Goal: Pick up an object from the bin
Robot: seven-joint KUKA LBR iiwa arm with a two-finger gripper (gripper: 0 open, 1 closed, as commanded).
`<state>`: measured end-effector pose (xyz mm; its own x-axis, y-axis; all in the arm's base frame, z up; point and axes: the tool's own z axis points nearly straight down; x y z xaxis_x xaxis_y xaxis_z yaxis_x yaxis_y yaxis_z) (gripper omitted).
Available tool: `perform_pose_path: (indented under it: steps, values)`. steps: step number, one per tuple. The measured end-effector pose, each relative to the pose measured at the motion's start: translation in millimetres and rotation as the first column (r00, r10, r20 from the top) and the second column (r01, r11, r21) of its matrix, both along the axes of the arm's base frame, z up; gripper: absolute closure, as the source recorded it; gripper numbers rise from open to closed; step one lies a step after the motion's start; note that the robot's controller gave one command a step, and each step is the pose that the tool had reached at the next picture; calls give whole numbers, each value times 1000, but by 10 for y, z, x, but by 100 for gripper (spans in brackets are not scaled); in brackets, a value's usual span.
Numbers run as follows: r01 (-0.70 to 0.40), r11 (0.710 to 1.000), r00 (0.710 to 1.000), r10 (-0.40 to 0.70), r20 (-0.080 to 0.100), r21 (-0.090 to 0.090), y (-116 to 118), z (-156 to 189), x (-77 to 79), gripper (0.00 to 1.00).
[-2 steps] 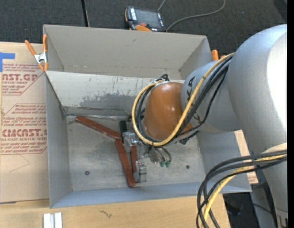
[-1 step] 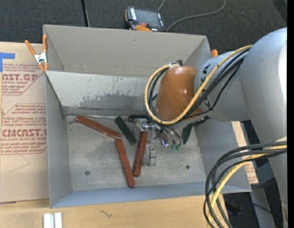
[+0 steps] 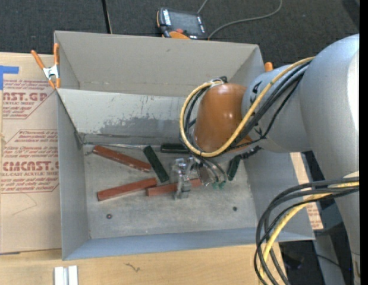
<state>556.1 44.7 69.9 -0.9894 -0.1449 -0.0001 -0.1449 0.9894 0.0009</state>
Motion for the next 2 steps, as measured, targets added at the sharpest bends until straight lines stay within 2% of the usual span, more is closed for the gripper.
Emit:
perform_pose_path:
  steps: [1, 2]
  values:
    - [-63, 998, 998, 63, 9, 0, 147, 1296, -116, 100]
    - [-250, 968, 968, 250, 10, -1, 353, 2321, -330, 100]
